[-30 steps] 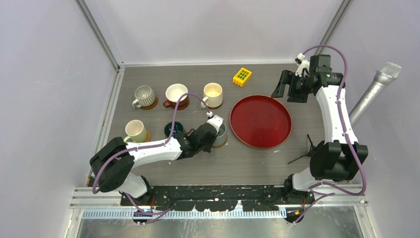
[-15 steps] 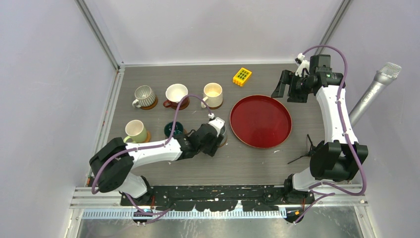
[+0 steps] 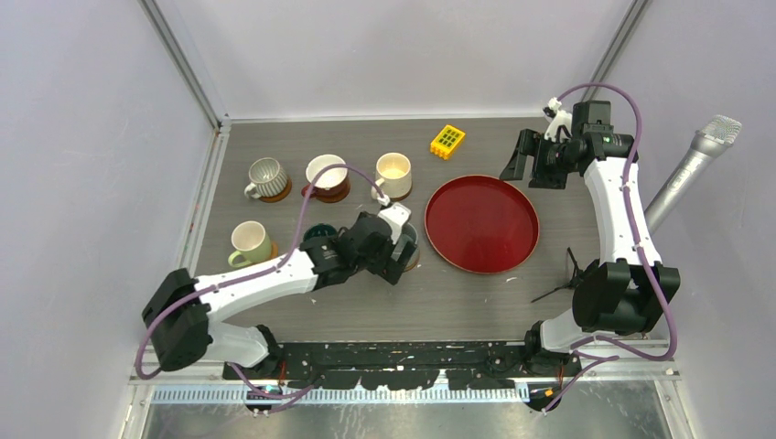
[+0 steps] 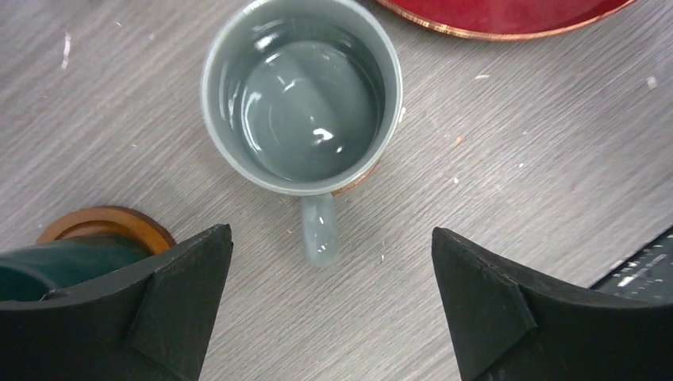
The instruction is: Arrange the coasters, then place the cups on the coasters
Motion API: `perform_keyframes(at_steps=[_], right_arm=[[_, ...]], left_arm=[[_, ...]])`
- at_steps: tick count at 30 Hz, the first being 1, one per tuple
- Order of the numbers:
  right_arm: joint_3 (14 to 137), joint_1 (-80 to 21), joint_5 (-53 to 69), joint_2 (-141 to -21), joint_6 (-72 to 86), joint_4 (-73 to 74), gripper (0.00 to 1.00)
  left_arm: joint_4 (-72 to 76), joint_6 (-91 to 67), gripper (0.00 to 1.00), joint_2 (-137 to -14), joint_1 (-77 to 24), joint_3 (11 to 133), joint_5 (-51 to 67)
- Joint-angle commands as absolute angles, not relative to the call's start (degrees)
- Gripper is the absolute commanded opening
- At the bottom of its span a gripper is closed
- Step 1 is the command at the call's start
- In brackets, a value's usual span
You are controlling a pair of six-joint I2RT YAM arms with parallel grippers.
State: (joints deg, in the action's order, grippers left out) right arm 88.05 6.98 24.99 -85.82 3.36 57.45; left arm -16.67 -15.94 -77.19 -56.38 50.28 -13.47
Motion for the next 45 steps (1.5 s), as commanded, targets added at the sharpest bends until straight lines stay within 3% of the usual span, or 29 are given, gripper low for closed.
perform_keyframes(at_steps=[1,11,22,26,33,45], right_arm=[[88.68,7.21,27.27,-85.38,2.57,56.43,0.84],[87.23,5.17,27.52,-86.19,-1.32,56.78,0.84],[80.09,-5.95,15.98,-90.62,-9.62,54.90,0.84],[82.06,-8.14,13.24,-95.72,-10.10,53.16,0.84],[87.98,-10.04,10.39,-106.11,-10.11,50.47,0.83],[98.91,-10.64,5.86,-120.39,-8.31,46.54,0.83]], left_arm=[[-23.86,-14.77,1.00,-72.05,-54.06,56.23,-10.57],[-38.50,-10.99,1.00,-72.41,-42.55,71.94,-9.07],[-52.56,-1.00,1.00,-80.23,-22.74,89.16,-6.81],[-58.11,-1.27,1.00,-81.61,-14.51,92.37,0.47],[-60.30,-1.18,1.00,-80.84,-5.28,93.37,4.34],[-59.33,-2.27,1.00,-80.23,-2.64,91.28,1.76]])
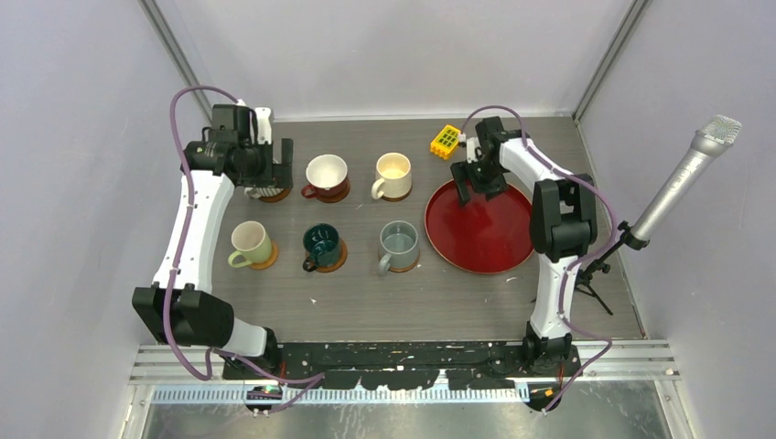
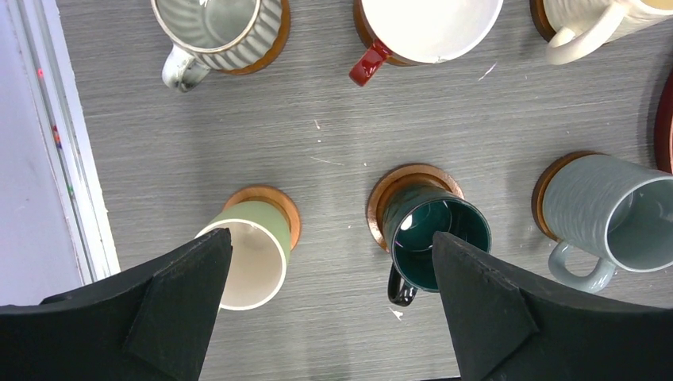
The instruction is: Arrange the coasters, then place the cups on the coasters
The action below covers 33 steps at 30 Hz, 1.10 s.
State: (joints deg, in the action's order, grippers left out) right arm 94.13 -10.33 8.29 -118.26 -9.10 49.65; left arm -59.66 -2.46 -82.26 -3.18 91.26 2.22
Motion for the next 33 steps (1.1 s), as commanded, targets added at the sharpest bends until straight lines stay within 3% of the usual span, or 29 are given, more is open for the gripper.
perform_keyframes(at_steps=[1,14,33], right_arm=[[99.61,-10.65,5.41,-121.43,-7.82,45.99,0.83],[111.21,-10.64,0.82,-132.21,-5.16,43.17,0.84],[118.98,-10.06,0.37,-135.49,-6.96,43.38,0.85]], left_arm=[[-59.33,-2.21,1.00,-80.31,-2.45,91.24,1.35],[-59.50,-1.32,1.00,-82.97,-1.93,91.60,0.42],[-60.29,-0.50,1.00,-87.89,1.56,94.16,2.05]])
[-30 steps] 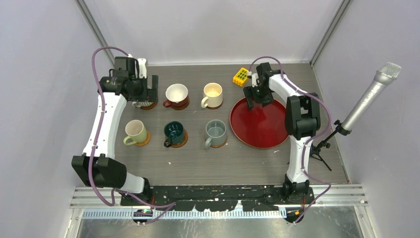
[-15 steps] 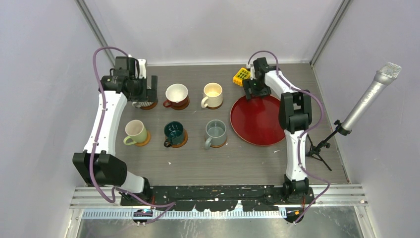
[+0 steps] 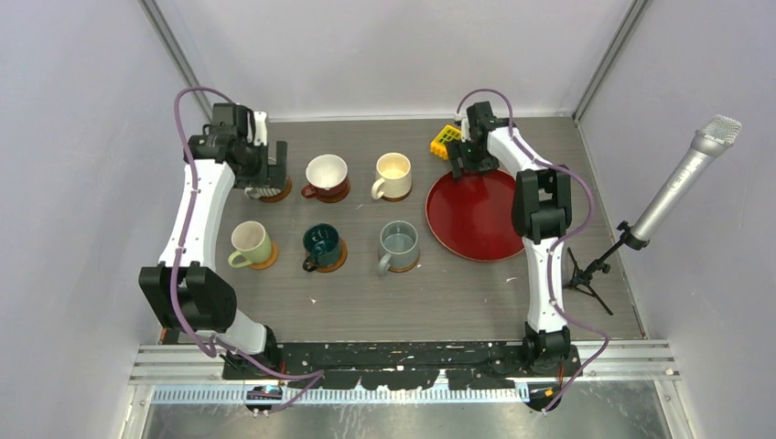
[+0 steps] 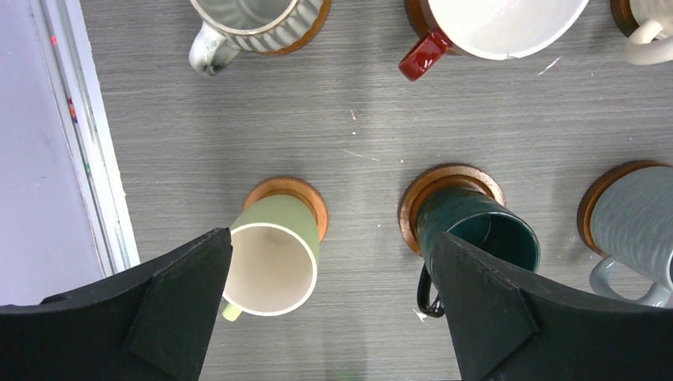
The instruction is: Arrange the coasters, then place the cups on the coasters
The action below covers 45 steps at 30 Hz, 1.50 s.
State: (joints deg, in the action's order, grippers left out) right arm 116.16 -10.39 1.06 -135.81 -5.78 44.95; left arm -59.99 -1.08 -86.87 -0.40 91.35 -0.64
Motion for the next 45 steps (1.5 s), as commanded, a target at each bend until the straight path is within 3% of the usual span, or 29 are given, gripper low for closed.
perform_keyframes(at_steps=[1,15,22,34,45], right_arm=[[119.23,-9.92,0.85,-135.07,-7.07,43.64,0.85],[118.74,-9.48,11.23,-120.87,-9.73,49.75,0.85],[115.47,-9.48,16.07,-114.36,-9.68,53.53,0.85],[109.64,-9.54,17.01,-108.72,-9.40,53.94,0.85],[108.70,-9.50,15.88,-108.03,-10.08,54.05,0.86]], left_arm=[[-60.29,-0.52,1.00,-88.37,1.73,94.59,2.44],[-67.52,5.31,1.00,-100.80,2.81,111.10,8.82],[-61.32,9.18,1.00,-100.90,2.32,105.21,16.33],[-48.55,6.77,0.96,-103.53,-2.80,95.17,11.92],[-45.87,5.70,0.94,-109.06,-4.35,95.48,11.43]])
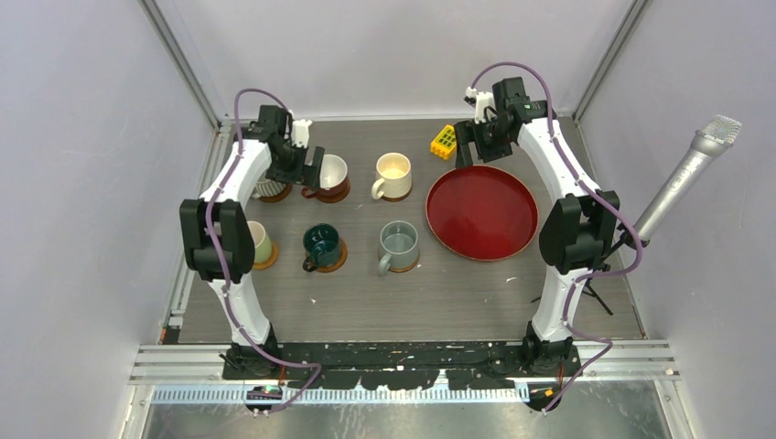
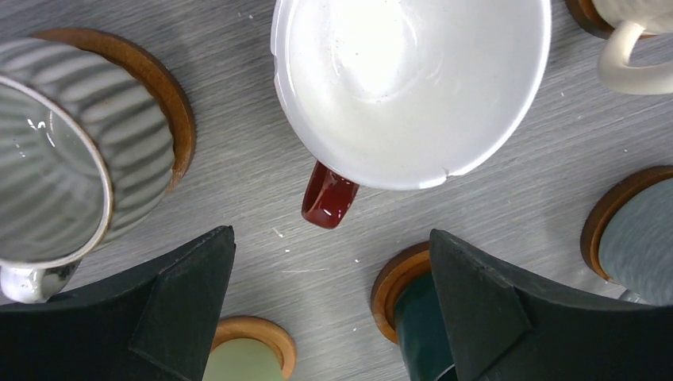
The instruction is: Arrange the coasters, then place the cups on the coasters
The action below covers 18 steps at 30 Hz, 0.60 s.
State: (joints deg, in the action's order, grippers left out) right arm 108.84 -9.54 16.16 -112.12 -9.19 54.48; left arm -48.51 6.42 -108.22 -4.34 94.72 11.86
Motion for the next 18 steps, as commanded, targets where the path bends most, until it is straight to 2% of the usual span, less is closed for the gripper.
perform_keyframes(at_steps=[1,18], right_arm=[[108.64,-9.49,15.78,-107.98,-10.13,54.11,0.86],[107.96,-9.50,14.94,-107.65,-10.72,54.03,0.86]], left_arm=[[-45.88,5.51,0.93,-109.33,-4.44,95.53,11.50],[-46.48,5.58,0.73,-110.65,-5.27,94.92,13.49]])
